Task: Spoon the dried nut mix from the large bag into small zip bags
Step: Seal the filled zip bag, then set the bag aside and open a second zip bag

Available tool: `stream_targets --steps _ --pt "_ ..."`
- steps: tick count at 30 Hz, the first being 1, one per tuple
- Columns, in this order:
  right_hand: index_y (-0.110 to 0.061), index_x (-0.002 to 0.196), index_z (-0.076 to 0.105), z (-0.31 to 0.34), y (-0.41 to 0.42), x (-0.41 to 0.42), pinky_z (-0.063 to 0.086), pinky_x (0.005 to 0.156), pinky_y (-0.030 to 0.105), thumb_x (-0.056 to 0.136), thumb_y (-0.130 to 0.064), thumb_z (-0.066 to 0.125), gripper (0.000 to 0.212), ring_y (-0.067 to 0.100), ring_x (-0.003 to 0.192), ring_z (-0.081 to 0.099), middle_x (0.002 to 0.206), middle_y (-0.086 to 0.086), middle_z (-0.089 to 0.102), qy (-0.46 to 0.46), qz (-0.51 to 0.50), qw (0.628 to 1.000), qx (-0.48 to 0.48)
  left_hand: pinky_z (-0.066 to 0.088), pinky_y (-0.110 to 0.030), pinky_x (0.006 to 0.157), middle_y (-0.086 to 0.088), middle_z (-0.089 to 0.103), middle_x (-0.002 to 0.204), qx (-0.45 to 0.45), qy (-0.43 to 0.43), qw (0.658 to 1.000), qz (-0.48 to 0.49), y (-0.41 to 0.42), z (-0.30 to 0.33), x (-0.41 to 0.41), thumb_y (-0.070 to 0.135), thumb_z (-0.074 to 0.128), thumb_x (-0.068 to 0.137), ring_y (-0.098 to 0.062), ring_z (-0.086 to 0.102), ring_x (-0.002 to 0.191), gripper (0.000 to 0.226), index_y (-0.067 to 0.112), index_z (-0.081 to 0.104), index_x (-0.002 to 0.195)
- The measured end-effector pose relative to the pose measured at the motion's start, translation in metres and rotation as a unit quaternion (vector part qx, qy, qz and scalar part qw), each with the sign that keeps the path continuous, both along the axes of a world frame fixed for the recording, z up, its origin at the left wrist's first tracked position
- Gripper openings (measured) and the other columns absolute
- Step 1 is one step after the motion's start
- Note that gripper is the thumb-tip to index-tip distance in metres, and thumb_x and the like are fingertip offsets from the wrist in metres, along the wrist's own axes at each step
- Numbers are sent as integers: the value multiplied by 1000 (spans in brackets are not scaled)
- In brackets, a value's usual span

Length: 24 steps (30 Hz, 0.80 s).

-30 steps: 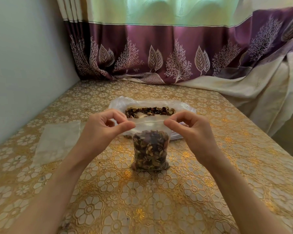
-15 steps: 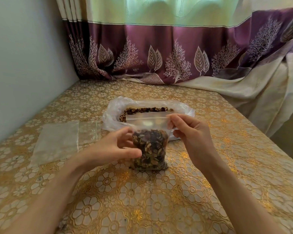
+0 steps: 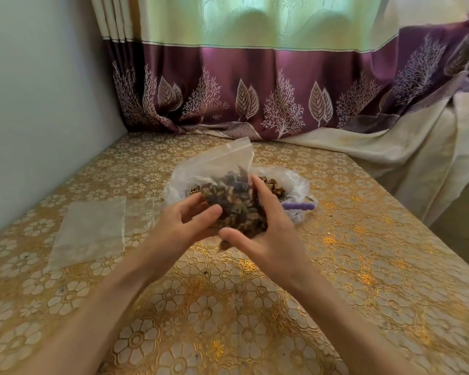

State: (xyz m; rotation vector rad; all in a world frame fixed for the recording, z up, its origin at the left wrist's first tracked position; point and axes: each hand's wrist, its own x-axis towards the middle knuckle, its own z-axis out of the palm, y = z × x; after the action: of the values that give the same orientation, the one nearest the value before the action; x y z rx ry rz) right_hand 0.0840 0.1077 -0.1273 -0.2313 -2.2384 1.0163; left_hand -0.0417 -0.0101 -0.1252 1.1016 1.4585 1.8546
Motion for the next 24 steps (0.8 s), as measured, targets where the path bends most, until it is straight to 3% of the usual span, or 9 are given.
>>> stream_targets --steps 4,7,8,11,13,16,19,21,24 --pt "-19 146 27 5 8 2 46 100 40 73 -45 73 91 13 122 48 134 -1 50 23 -79 996 42 52 -27 87 -4 66 117 -23 65 994 -87 2 1 3 33 53 89 -21 62 108 36 25 59 123" --pt "-17 142 35 6 17 4 49 89 18 77 -32 73 77 1 106 50 122 -4 52 71 -112 990 41 53 -17 73 9 67 113 -43 208 976 49 4 -2 3 34 49 89 0 65 89 31 39 53 119" --pt "-15 141 36 7 23 5 46 83 8 78 -27 73 75 -10 100 47 117 -4 49 96 -133 986 39 52 -17 71 11 64 115 -60 285 950 116 3 -6 0 31 50 90 5 62 85 31 38 52 120" --pt "-6 139 38 11 53 10 36 73 -6 79 -17 72 70 -18 95 38 117 5 39 163 -227 959 38 35 -29 101 0 55 127 -163 521 794 268 -4 -20 -22 18 52 92 -7 48 115 39 19 49 130" --pt "-4 141 37 11 79 15 39 84 5 81 -21 71 70 3 109 38 123 14 38 149 -298 942 33 27 -37 108 -5 44 139 -265 522 746 318 -10 -29 -38 24 46 93 -17 37 129 47 14 39 138" --pt "-2 142 35 1 114 19 28 93 19 84 -26 67 71 29 118 39 127 21 40 73 -366 927 28 21 -48 113 -6 23 152 -399 455 725 330 -16 -38 -53 37 40 95 -23 21 140 60 18 19 148" --pt "-2 143 34 -15 139 18 28 99 29 86 -29 65 70 33 122 35 132 22 40 -7 -399 917 28 14 -48 116 -4 14 156 -451 434 718 305 -15 -44 -57 44 33 96 -24 14 143 63 22 9 150" --pt "-3 143 34 -22 151 15 30 103 39 87 -31 63 69 35 123 35 134 23 39 -57 -408 911 28 13 -46 116 -2 16 156 -455 439 713 303 -14 -45 -58 45 32 96 -22 17 143 60 22 13 149" --pt "-4 141 36 -27 164 11 32 100 43 88 -29 61 63 36 120 37 131 22 42 -83 -417 905 9 14 -45 116 -1 21 155 -456 448 706 304 -12 -45 -58 45 33 96 -21 21 141 59 22 17 148"
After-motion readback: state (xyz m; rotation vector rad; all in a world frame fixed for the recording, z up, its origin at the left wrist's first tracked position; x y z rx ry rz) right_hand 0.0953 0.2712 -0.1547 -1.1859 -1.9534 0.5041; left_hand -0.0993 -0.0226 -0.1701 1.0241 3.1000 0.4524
